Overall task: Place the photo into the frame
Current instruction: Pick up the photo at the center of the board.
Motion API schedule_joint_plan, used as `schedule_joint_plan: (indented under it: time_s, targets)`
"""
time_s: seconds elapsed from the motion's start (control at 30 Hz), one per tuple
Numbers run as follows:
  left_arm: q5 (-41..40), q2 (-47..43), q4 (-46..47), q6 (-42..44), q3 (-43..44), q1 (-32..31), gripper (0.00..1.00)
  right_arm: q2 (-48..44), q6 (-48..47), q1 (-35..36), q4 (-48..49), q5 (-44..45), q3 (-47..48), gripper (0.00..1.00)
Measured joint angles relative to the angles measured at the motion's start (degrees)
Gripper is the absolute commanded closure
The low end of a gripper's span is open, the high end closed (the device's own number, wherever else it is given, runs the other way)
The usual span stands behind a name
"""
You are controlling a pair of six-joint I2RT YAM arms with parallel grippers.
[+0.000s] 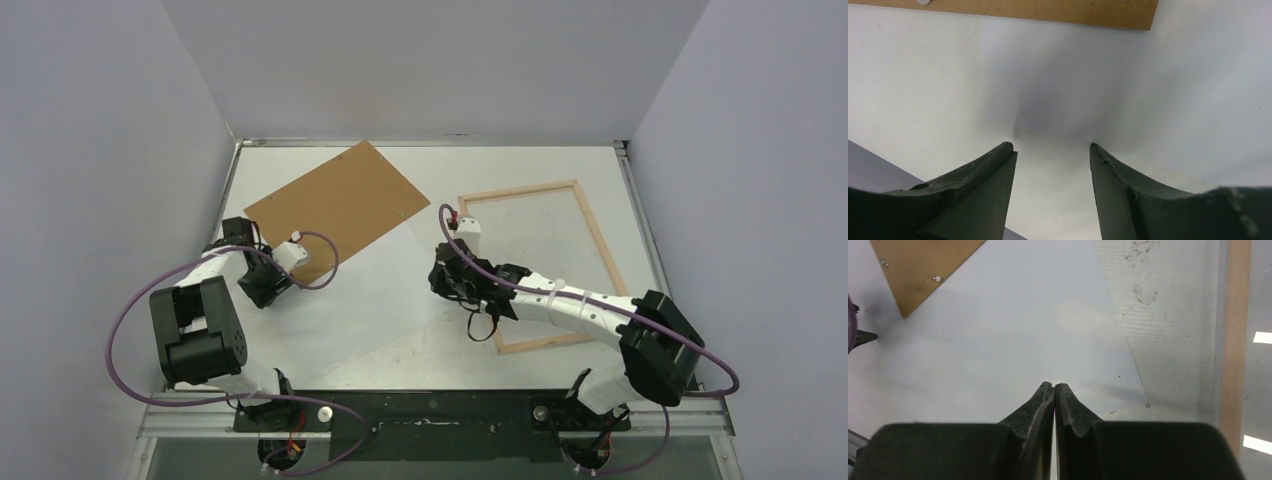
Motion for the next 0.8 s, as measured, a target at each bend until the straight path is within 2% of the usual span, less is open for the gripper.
schedule_joint_plan:
  time_s: [0.03, 0.07, 0.1, 0.13, 0.17, 0.2, 0.23, 0.27, 0.3, 0.33, 0.37, 0.4, 0.43, 0.47, 0.53, 0.6, 0.63, 0.7, 0.73, 0.8]
  targets:
    - [-0.02, 0.0, 0.0, 0.0, 0.0, 0.0, 0.45, -0.57, -0.24, 0.7, 0.02, 0.46, 0.46, 0.3]
    - [0.0, 0.0, 0.0, 0.0, 0.0, 0.0, 0.45, -0.92, -0.37, 1.36, -0.02, 0.72, 0.72, 0.01]
    - [-0.02, 0.0, 0.0, 0.0, 0.0, 0.0, 0.45, -0.98, -0.24, 2.01, -0.31, 1.05, 0.96, 0.09]
    - [-0.02, 0.0, 0.0, 0.0, 0.0, 0.0, 0.46, -0.96, -0.5, 2.6, -0.83, 1.46, 1.14, 0.08]
    - [-0.02, 0.0, 0.0, -0.02, 0.0, 0.0, 0.47, -0.96, -0.94, 3.39, -1.7, 2.12, 1.2, 0.24]
    - [-0.04, 0.0, 0.0, -0.04, 0.0, -0.02, 0.48, -0.98, -0.72, 4.2, -2.69, 2.69, 1.2, 0.8]
    - [-0.09, 0.0, 0.0, -0.07, 0.0, -0.04, 0.48, -0.98, -0.87, 4.61, -3.34, 2.93, 1.2, 0.93]
    - [-0.15, 0.0, -0.02, -0.11, -0.09, -0.11, 0.5, -0.98, -0.98, 5.29, -3.8, 2.97, 1.2, 0.94]
    - [-0.22, 0.0, 0.0, -0.13, -0.15, -0.2, 0.52, -1.03, -0.42, 5.86, -4.17, 2.97, 1.2, 0.95]
    - [-0.31, -0.02, -0.02, -0.22, -0.2, -0.26, 0.55, -1.07, 0.07, 6.16, -4.42, 2.89, 1.2, 0.87]
    - [-0.31, -0.07, -0.15, -0.28, -0.28, -0.31, 0.61, -1.09, 0.46, 6.21, -4.66, 2.84, 1.18, 0.62]
    - [-0.28, -0.2, -0.17, -0.44, -0.44, -0.33, 0.76, -1.09, 0.74, 6.21, -4.92, 2.8, 1.2, 0.34]
    - [-0.15, -0.26, -0.33, -0.57, -0.57, -0.37, 0.98, -1.03, 1.42, 6.21, -5.2, 2.67, 1.18, 0.17]
    - [0.13, -0.37, -0.37, -0.85, -0.76, -0.42, 1.0, -0.94, 1.51, 6.27, -5.44, 2.56, 1.18, 0.06]
    - [0.55, -0.35, -0.02, -1.2, -1.18, -0.61, 1.0, -0.63, 1.75, 6.32, -5.53, 2.34, 1.05, 0.0]
    - [0.55, -0.39, 0.13, -1.42, -1.25, -0.68, 1.0, -0.5, 1.62, 6.58, -5.53, 2.25, 0.61, 0.05]
    - [0.57, -0.42, 0.2, -1.7, -1.27, -0.68, 0.96, -0.48, 1.68, 6.64, -5.42, 2.16, 0.31, 0.06]
    - [0.57, -0.42, 0.24, -2.03, -1.27, -0.68, 0.62, -0.48, 2.03, 6.64, -5.2, 1.86, -0.52, 0.09]
    - [0.37, -0.44, 0.42, -2.03, -1.27, -0.68, 0.56, -0.46, 2.29, 6.64, -5.03, 1.53, -1.18, 0.1]
    - [0.17, -0.83, 1.79, -2.58, -1.22, -0.61, 0.55, -0.15, 2.86, 6.56, -4.79, 0.83, -2.03, 0.1]
